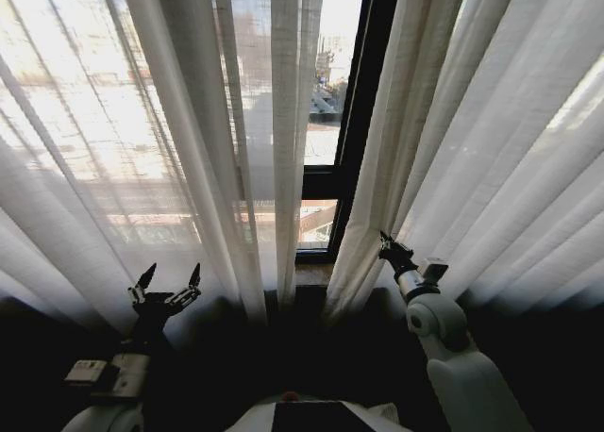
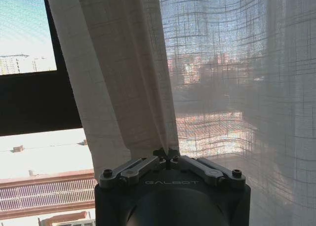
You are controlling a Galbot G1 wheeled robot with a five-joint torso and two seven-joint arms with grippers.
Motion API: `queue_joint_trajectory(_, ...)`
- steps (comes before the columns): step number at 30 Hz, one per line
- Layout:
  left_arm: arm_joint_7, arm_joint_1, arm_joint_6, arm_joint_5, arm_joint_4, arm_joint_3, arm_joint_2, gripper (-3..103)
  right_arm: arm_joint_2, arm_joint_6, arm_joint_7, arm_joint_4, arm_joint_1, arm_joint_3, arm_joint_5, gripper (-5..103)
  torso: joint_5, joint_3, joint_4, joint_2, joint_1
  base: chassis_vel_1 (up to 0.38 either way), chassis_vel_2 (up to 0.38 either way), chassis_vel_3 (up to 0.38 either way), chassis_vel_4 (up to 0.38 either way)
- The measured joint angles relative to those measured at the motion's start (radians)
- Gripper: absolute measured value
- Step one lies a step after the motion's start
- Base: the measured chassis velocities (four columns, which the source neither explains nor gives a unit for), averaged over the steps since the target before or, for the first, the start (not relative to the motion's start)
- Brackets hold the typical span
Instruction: Open the curtains by pulling them apart, changing their state from closed to fully open.
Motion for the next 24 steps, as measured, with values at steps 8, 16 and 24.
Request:
queue_joint_trajectory(8, 0.001, 0.0, 0.0, 0.002, -0.001, 0.002, 0.0, 100, 0.0, 0.001, 0.0, 0.0, -0.003, 0.003, 0.0, 0, 0.0003, 0.0, -0.0002, 0.0, 0.0, -0.343, -0.37, 0.345, 0.354)
queue_joint_trajectory(16, 0.002, -0.001, 0.002, 0.003, -0.001, 0.001, 0.003, 100, 0.001, 0.002, 0.0, 0.001, -0.004, 0.006, 0.0, 0, 0.0006, 0.0, -0.0002, 0.0, 0.0, -0.356, -0.355, 0.351, 0.358)
queue_joint_trajectory(24, 0.003, -0.001, 0.002, 0.003, 0.002, 0.004, 0.002, 100, 0.003, 0.002, -0.001, -0.003, -0.004, 0.007, 0.0, 0, 0.0, 0.0, -0.0001, 0.0, 0.0, -0.342, -0.347, 0.345, 0.353)
